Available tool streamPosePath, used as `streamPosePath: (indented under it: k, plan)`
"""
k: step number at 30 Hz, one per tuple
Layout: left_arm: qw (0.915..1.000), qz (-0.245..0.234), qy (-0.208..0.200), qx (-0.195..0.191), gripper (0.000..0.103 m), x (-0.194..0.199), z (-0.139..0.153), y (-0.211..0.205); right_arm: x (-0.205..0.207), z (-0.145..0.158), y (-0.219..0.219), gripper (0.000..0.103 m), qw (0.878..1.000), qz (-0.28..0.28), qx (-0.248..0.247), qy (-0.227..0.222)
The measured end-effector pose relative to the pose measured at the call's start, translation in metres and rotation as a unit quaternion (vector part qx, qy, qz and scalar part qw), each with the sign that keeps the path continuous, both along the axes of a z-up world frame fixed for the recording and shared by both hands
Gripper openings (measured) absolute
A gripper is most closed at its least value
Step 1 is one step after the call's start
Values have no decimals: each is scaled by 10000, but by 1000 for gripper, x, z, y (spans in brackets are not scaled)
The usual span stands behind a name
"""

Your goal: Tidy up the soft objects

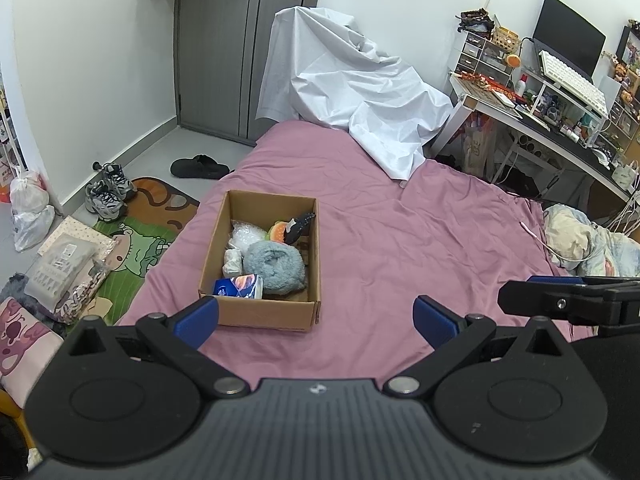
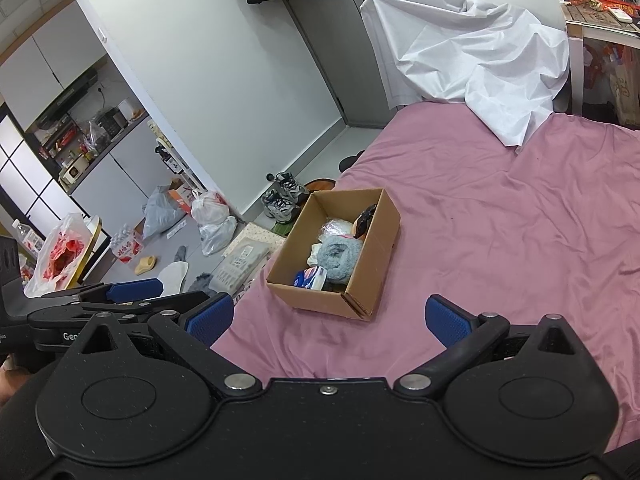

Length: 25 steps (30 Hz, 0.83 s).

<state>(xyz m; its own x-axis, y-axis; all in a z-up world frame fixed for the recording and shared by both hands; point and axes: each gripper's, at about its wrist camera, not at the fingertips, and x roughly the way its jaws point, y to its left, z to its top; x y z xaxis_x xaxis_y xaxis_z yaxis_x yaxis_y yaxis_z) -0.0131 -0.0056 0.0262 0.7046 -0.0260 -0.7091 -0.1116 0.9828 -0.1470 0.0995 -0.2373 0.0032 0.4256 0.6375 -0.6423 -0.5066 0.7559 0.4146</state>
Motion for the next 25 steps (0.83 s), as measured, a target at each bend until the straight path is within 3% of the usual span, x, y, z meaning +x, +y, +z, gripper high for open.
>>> streamPosePath:
  k: [25]
  plan:
    - [9999,13,-80,79,102,-3,2,-1,-3,-4,2,103,10000,18,-67,-20]
